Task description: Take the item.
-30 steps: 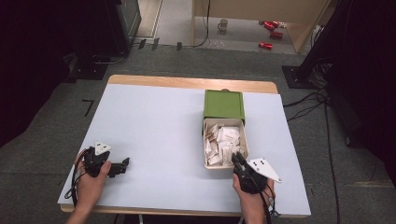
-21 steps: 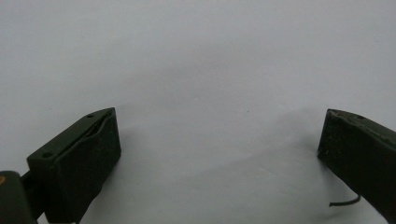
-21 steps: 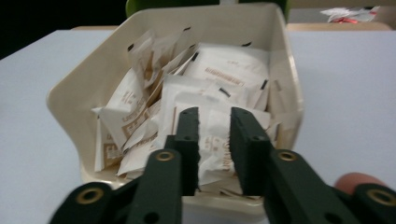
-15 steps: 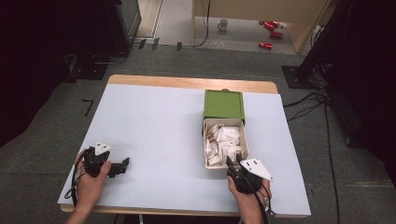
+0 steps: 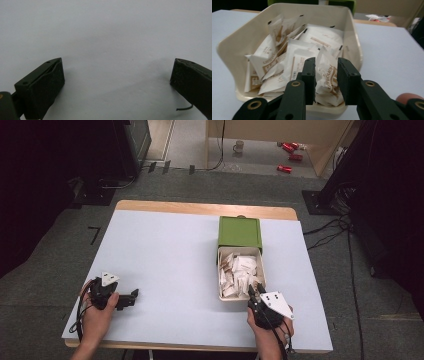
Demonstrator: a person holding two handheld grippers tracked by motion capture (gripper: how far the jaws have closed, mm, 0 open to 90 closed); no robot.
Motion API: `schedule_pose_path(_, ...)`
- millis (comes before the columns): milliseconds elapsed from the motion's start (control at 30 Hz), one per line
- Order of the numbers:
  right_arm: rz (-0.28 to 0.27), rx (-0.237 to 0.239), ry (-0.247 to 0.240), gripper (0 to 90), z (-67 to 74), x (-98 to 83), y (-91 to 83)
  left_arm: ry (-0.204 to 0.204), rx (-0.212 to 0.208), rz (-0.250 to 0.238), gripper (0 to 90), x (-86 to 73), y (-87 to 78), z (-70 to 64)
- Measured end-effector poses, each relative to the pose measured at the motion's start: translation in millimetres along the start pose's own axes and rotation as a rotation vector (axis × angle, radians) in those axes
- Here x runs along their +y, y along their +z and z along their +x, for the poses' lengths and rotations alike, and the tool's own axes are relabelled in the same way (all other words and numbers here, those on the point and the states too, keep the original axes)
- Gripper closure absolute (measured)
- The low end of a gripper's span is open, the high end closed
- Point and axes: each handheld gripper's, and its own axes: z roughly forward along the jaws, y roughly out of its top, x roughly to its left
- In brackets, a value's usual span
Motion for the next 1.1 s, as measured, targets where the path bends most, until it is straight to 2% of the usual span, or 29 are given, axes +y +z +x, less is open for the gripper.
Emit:
schedule_pose_path(67,-0.003,-0.036,-0.011,71.5,-1.5,0.9,-0.9,0.0,0.0,0.0,0.0,0.0,0.0,0.0)
schedule_pose_path(300,0.027,-0.046,-0.028,75.4,-0.9,-4.6,5.5,-0.001,-0.001,0.0,0.0,0.0,0.0,-0.1)
schedule_pose_path(467,0.038,-0.068,-0.041,84.1,-2.4,-6.9,8.9,0.0,0.0,0.0,0.0,0.0,0.0,0.0)
schedule_pose_path(600,0.036,-0.052,-0.025,87.9,-4.5,-3.8,7.8,0.0,0.0,0.0,0.0,0.0,0.0,0.0)
schedule_pose_path(933,-0.001,-0.005,0.019,88.8,-5.8,8.6,0.8,-0.002,-0.001,0.0,0.0,0.0,0.1,-0.1)
schedule_pose_path(1100,-0.02,0.009,0.024,88.9,-3.1,15.9,-2.2,-0.001,-0.001,0.0,0.0,0.0,0.0,0.0)
